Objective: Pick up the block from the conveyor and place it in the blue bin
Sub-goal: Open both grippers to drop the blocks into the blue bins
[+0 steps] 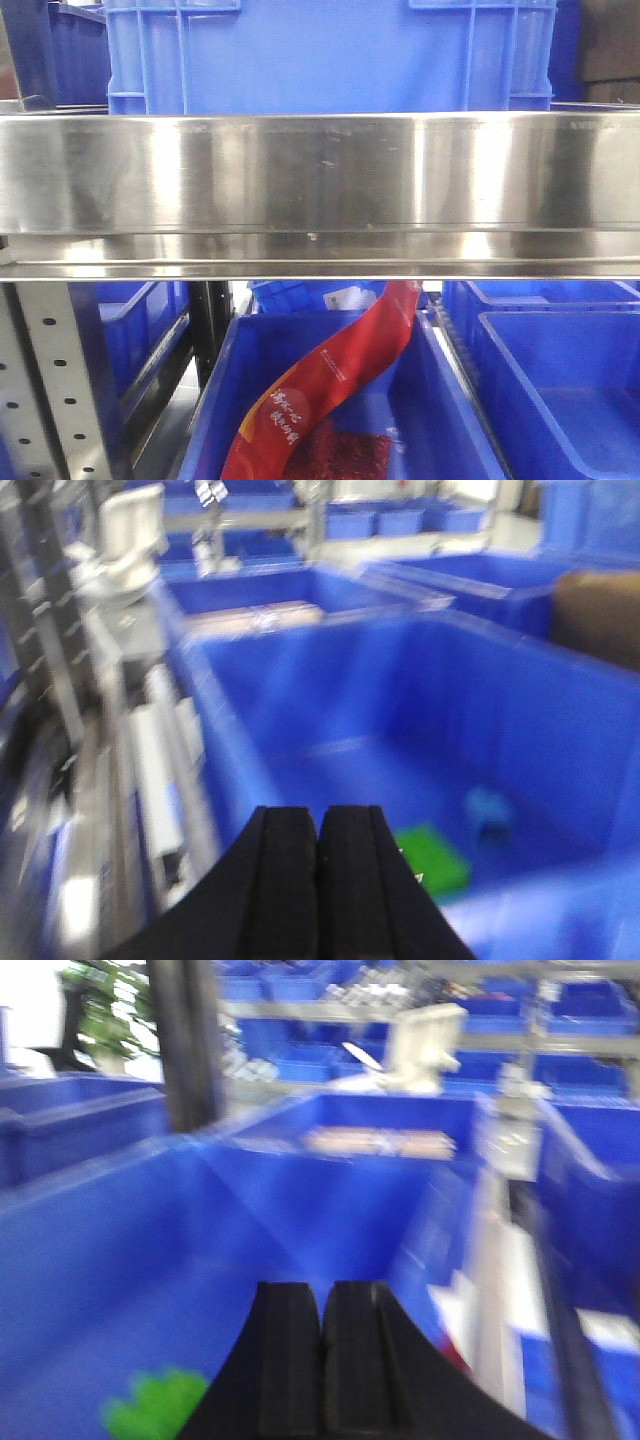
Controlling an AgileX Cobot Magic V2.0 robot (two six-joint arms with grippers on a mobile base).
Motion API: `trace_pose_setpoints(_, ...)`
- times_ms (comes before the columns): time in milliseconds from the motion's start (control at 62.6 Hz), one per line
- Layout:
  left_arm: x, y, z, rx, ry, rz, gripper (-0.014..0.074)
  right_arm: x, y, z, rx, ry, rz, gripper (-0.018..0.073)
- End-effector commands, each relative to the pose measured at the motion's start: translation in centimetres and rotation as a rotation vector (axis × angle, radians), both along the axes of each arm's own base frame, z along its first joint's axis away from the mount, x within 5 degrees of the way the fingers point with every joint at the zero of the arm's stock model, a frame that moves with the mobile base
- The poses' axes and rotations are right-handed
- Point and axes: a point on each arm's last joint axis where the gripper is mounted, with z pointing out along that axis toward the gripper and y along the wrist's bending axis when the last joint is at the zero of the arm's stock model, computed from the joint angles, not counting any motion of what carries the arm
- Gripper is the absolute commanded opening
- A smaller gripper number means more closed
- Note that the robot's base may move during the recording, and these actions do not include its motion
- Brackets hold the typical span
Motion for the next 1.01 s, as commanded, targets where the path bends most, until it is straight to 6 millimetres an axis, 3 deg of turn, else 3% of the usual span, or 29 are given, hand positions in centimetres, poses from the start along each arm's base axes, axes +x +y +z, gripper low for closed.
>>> trace_pose_setpoints(0,-2.6,1.5,-1.1,-0.036,-0.029,0.034,-0.0111,-2.1,-1.5,-0.4,0.014,-0.032,-0.036,-0.0167)
trace_pose_setpoints(287,-9.6,5.7,-6.6,-0.037,-0.041,0.170,-0.0111,-9.0,-4.0,-4.6,0.018,-0.047,-0.074,-0.0167)
trace_pose_setpoints(399,-11.4,6.7,-8.0,-0.040,-0.063,0.232,-0.0111,-10.9,-4.7,-6.3,0.019,-0.054,-0.094,-0.0167)
trace_pose_setpoints(559,-13.0,7.2,-9.6,-0.043,-0.081,0.255,-0.0111,-13.6,-5.9,-8.4,0.026,-0.090,-0.145,-0.0167)
trace_pose_setpoints(671,-13.8,7.2,-9.7,-0.047,-0.099,0.252,-0.0111,-15.4,-6.2,-9.3,0.038,-0.120,-0.148,-0.0167)
trace_pose_setpoints(830,-14.4,7.2,-9.4,-0.052,-0.130,0.252,-0.0111,-17.6,-6.5,-9.3,0.048,-0.158,-0.137,-0.0167)
trace_pose_setpoints(990,-14.5,7.3,-9.3,-0.054,-0.139,0.252,-0.0111,-18.5,-6.6,-9.0,0.059,-0.205,-0.136,-0.0167)
